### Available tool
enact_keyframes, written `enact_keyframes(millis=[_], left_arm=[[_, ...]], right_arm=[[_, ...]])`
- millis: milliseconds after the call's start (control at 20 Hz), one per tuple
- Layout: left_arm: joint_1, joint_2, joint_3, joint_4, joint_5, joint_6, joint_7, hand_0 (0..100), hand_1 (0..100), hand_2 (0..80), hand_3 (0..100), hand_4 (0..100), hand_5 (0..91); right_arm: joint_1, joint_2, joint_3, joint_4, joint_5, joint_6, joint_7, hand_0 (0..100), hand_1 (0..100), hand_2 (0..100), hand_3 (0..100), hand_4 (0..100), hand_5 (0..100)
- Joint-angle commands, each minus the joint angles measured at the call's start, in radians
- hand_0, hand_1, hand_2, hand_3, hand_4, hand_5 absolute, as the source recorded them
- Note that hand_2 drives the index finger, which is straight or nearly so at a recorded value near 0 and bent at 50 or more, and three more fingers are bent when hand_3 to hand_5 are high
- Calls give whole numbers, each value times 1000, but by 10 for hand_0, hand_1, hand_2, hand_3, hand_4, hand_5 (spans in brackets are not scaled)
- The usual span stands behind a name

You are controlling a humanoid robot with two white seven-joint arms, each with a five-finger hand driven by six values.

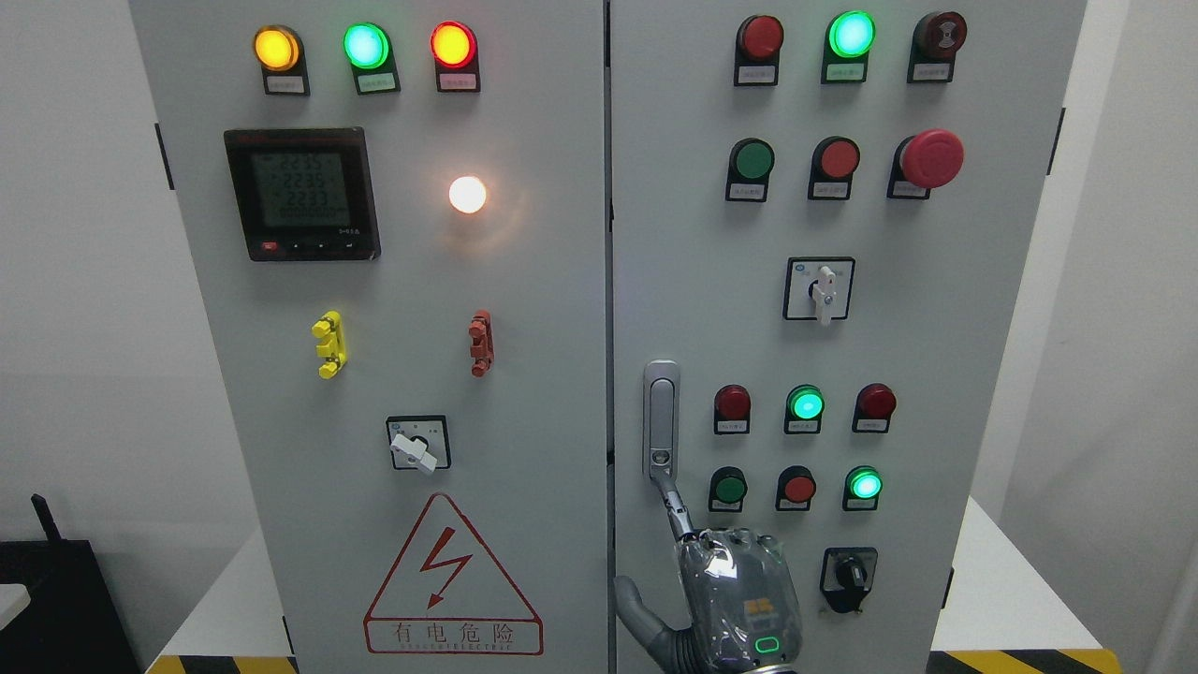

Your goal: Release door handle

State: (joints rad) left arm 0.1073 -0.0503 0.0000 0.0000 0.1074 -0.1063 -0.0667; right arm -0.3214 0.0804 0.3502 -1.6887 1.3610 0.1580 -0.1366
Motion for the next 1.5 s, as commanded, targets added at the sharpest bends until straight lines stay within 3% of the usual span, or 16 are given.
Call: enact_keyframes(millis=[0,1450], left_arm=[[0,0,-14,20,0,0,-1,120,389,0,0,0,0],[0,0,-14,20,0,0,-1,120,389,0,0,0,0]], right_arm=[[-2,-1,-10,17,-2,6,5,301,348,0,1000,1000,1000],[2,-1,-3,15,-6,6,15,303,347,0,1000,1000,1000]])
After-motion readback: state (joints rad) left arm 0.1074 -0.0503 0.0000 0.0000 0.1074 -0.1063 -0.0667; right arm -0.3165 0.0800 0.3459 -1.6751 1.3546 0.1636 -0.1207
